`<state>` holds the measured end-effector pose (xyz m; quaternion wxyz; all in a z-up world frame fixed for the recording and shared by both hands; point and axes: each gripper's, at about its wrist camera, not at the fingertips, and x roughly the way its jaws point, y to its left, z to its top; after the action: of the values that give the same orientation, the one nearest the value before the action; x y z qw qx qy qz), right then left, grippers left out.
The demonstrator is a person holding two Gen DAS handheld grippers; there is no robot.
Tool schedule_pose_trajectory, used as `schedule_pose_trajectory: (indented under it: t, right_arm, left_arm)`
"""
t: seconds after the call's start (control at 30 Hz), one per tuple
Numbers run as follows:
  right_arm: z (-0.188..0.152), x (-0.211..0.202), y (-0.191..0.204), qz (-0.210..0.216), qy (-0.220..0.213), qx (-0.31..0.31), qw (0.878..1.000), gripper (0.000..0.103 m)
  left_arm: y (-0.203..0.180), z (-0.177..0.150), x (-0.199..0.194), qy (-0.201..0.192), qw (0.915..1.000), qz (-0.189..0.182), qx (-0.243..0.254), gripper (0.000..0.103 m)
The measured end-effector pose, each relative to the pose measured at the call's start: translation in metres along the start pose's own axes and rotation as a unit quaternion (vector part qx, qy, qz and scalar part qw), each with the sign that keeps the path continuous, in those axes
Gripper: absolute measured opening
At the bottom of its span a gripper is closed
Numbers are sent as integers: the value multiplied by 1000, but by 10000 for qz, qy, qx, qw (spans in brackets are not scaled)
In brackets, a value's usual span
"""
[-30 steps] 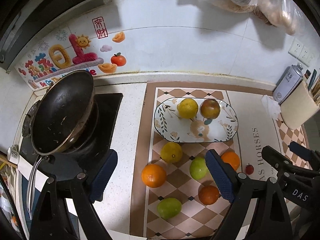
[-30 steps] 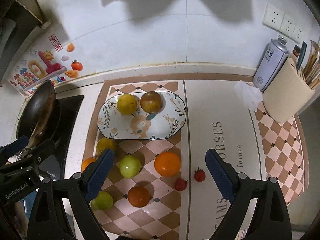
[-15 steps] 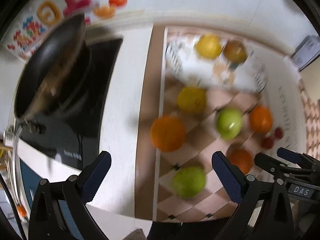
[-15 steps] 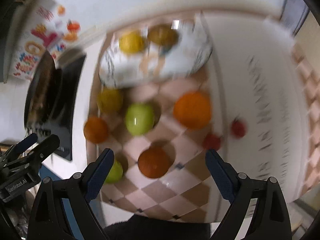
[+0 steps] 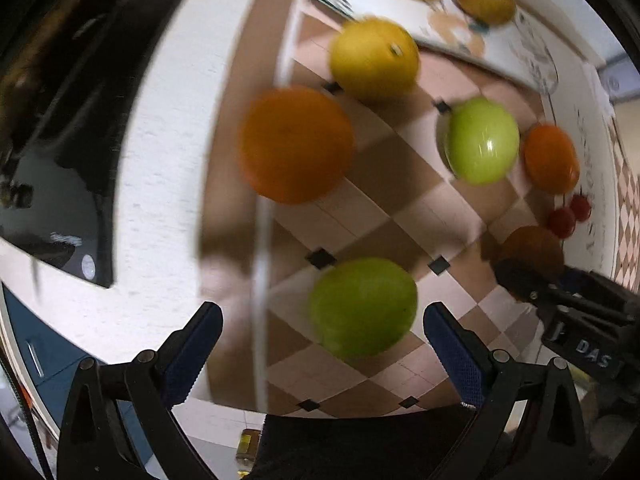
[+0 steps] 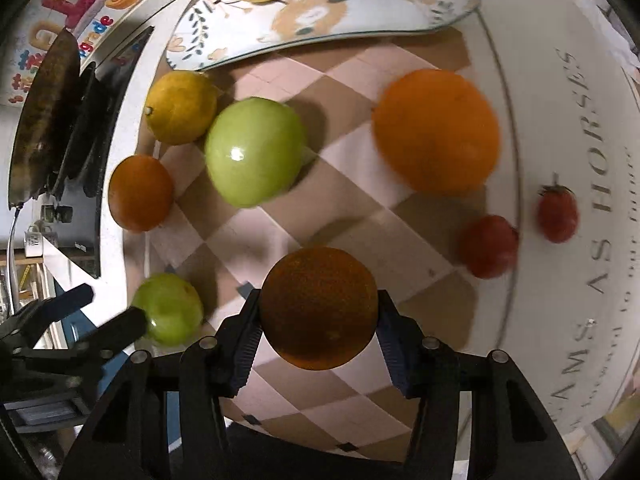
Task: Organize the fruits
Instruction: 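Grasp the green apple with the left tool while the right tool grasps the brown round fruit, then lower both fruits onto the floral plate and open both tools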
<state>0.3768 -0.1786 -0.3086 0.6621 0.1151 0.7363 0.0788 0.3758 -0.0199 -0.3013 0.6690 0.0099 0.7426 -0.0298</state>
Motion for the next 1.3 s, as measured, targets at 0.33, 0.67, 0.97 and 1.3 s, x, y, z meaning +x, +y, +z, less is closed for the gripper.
schedule_pose_trajectory:
  t: [0.33,0.67,0.97,1.3]
  right_arm:
    - [6,4,-2,-34,66,54,10000,57]
    - [8,-5,-10,80,-111,91,9999,56]
    - [54,-86,-18,420,-999,174,9940,56]
    - [167,-66,-22,-85,-1035,117,9945,56]
  left_arm:
    - [-40,-8,12,-161,9983,45,555,60]
    - [-29,-3,-13,-260,9987,-153,411,60]
    - [-30,68,-120,-1224,9891,-765,295,60]
    - [-2,189,-77,-807,9960,-376,-99,60]
